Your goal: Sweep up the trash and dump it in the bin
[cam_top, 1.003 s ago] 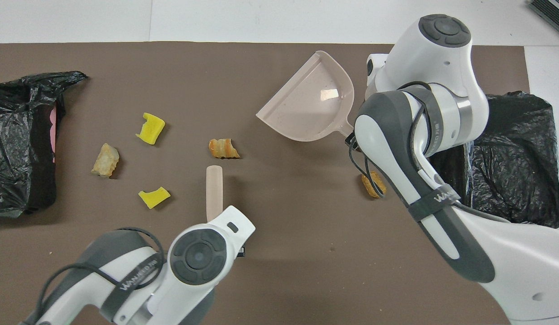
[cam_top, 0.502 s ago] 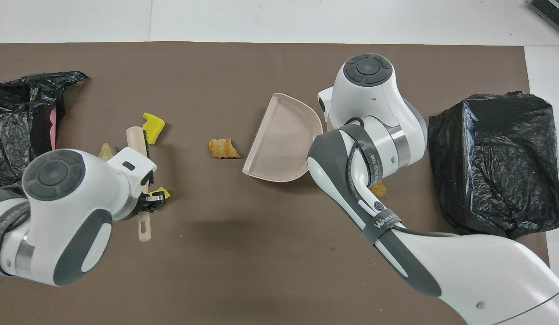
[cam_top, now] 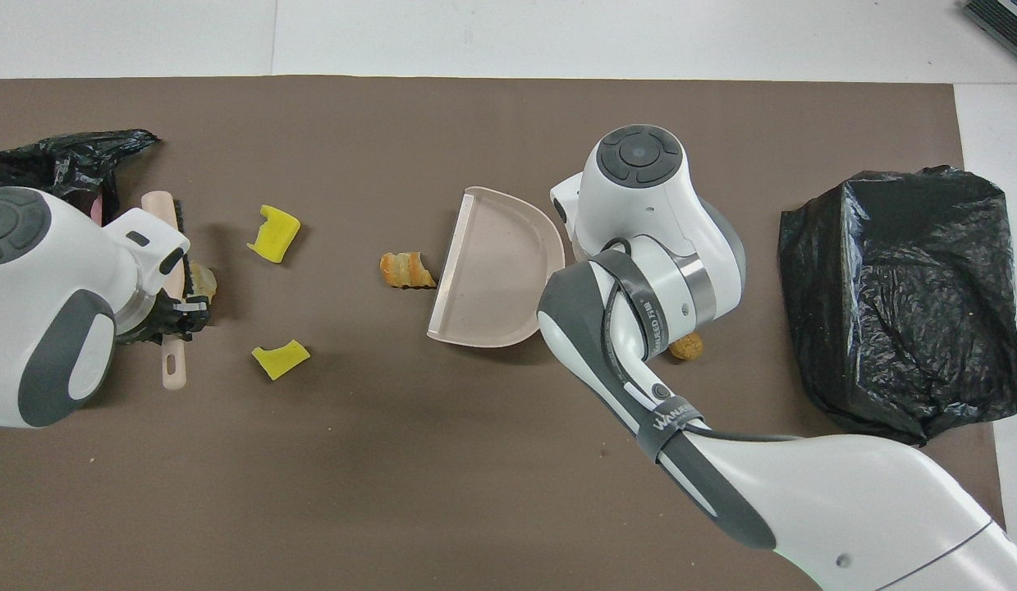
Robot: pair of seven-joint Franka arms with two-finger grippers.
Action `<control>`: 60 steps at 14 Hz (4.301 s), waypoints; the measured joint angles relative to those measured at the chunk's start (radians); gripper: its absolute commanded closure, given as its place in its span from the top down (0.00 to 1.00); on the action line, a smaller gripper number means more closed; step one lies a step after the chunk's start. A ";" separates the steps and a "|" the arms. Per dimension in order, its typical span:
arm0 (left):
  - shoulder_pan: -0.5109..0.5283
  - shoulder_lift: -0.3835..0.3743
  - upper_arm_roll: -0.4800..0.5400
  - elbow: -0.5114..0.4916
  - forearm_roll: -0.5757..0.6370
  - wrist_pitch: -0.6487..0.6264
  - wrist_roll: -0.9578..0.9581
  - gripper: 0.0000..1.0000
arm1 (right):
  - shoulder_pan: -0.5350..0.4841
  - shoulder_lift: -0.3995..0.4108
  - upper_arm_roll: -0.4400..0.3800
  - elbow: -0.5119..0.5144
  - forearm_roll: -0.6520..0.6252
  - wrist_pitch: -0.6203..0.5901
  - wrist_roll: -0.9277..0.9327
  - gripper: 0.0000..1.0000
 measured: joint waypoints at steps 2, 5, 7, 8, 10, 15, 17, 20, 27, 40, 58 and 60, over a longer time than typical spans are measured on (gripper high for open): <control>0.041 0.016 0.000 -0.008 0.019 -0.001 0.006 0.00 | 0.003 0.000 0.000 -0.025 -0.015 0.003 0.000 0.00; 0.070 0.019 -0.002 -0.072 0.020 0.005 0.015 0.00 | 0.017 0.000 0.001 -0.047 -0.016 0.034 0.000 0.00; 0.068 0.013 -0.014 -0.105 0.020 0.007 0.015 0.00 | 0.039 -0.001 0.001 -0.059 -0.016 0.073 0.015 0.00; 0.061 0.014 -0.022 -0.109 0.020 0.010 0.015 0.00 | 0.053 -0.001 0.001 -0.059 -0.016 0.080 0.031 0.00; 0.033 0.017 -0.033 -0.103 0.014 0.026 0.015 0.00 | 0.072 -0.001 0.001 -0.060 -0.016 0.092 0.068 0.00; -0.041 0.032 -0.041 -0.092 -0.054 0.111 0.075 0.00 | 0.074 -0.001 0.000 -0.062 -0.016 0.092 0.096 0.00; -0.070 0.034 -0.042 -0.093 -0.087 0.127 0.174 0.00 | 0.070 -0.001 -0.002 -0.064 -0.020 0.087 0.096 0.00; -0.115 0.037 -0.044 -0.095 -0.115 0.135 0.267 0.00 | 0.070 -0.001 -0.002 -0.064 -0.034 0.054 0.098 0.00; -0.324 0.036 -0.045 -0.097 -0.261 0.165 0.276 0.00 | 0.104 -0.015 0.000 -0.064 -0.047 -0.040 0.164 0.00; -0.342 0.024 -0.042 0.139 -0.340 -0.088 0.276 0.00 | 0.105 -0.015 0.000 -0.064 -0.047 -0.041 0.176 0.00; -0.183 0.417 -0.063 0.442 -0.127 -0.121 0.592 0.00 | 0.126 -0.020 0.001 -0.064 -0.047 -0.041 0.219 0.00; -0.185 0.411 -0.064 0.443 -0.128 -0.183 0.597 0.00 | 0.126 -0.020 0.001 -0.064 -0.047 -0.041 0.219 0.00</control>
